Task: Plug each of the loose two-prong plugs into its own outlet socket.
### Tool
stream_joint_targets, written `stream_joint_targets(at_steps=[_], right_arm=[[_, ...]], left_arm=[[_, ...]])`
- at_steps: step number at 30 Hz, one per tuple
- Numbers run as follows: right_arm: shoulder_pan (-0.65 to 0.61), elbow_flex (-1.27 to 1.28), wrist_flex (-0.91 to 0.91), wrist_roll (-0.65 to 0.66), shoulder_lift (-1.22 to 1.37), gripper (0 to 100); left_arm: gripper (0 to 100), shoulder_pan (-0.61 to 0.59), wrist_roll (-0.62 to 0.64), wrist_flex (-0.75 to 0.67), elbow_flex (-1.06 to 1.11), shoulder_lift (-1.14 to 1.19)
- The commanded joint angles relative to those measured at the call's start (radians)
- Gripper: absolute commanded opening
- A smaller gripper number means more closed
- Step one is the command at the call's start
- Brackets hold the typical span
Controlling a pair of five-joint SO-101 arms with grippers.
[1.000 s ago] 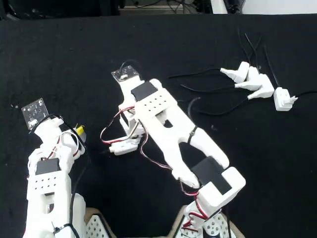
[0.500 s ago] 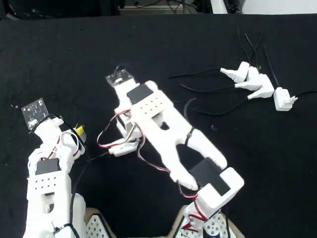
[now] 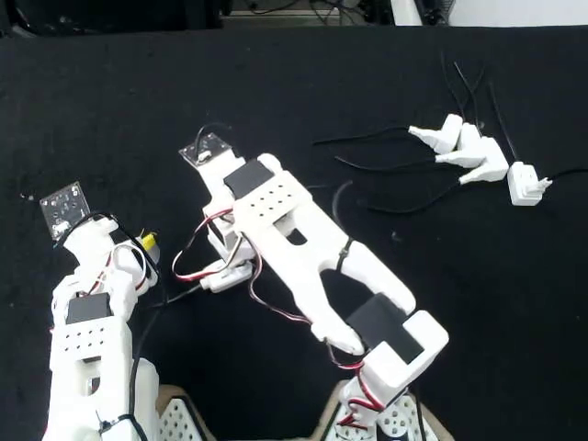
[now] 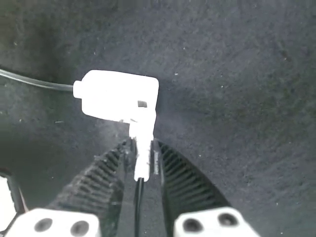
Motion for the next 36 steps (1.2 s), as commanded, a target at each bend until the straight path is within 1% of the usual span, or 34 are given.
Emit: stream_joint_targets(at_steps=[1,5,12,19,23,28,32,36], right_arm=[[0.003,-0.070,-0.005,0.011,-0.002,1.0],[0.006,-0.107,0.029,0.011,0.036,1.0],[0.006,-0.320,0.163,0.028,0.226,1.0],[0.002,-0.435,0.218,0.052,0.272,1.0],[0.003,-0.433,0.173,0.098,0.272,1.0],[-0.003,-0.384,0.101,0.101,0.269,1.0],[-0.017,-0.354,0.077,0.104,0.274,1.0],[-0.034,-0.255,-0.018,0.104,0.262,1.0]], left_arm=[[21,-0.012,-0.008,-0.002,-0.051,-0.009],[21,-0.012,-0.008,-0.002,-0.051,-0.009],[21,-0.013,-0.008,0.000,-0.053,-0.009],[21,-0.081,-0.003,0.003,-0.067,-0.009],[21,-0.139,0.003,0.002,-0.070,-0.009],[21,-0.223,0.077,0.003,-0.082,-0.009],[21,-0.239,0.077,0.003,-0.084,-0.009],[21,-0.240,0.077,0.005,-0.085,-0.009]])
